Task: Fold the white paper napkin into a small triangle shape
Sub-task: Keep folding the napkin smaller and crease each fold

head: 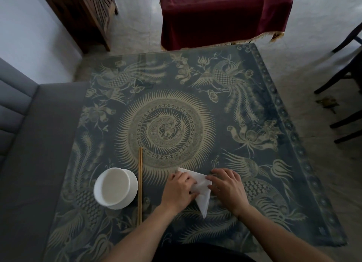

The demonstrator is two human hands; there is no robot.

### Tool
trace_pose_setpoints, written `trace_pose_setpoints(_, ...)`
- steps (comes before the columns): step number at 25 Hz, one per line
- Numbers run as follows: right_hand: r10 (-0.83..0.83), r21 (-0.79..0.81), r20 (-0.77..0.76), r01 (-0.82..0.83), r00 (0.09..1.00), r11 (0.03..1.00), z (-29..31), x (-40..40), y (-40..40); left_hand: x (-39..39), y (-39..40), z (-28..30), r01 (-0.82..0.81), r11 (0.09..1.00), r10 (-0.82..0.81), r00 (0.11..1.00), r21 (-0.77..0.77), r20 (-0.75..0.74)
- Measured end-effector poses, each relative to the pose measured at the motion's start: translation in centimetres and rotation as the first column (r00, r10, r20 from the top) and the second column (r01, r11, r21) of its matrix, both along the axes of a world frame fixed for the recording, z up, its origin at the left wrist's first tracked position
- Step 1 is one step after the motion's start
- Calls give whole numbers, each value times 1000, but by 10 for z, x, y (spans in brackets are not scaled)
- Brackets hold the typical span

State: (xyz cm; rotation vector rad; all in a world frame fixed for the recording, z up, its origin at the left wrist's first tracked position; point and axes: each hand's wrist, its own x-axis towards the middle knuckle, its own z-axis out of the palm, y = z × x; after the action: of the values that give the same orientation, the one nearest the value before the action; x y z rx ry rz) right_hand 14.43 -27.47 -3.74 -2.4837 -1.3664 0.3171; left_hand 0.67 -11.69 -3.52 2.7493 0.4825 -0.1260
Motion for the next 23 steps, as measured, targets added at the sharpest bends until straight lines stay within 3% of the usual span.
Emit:
trace_pose_setpoints(8, -30, -55, -57, 26, 998, 998, 7, 6, 12, 1, -11, -5, -63, 998, 63, 998, 12, -7)
trace_pose_setpoints(23, -37, 0, -73, 37, 997, 999, 6, 9, 14, 7, -9, 1, -87, 996, 86, 995, 17, 46)
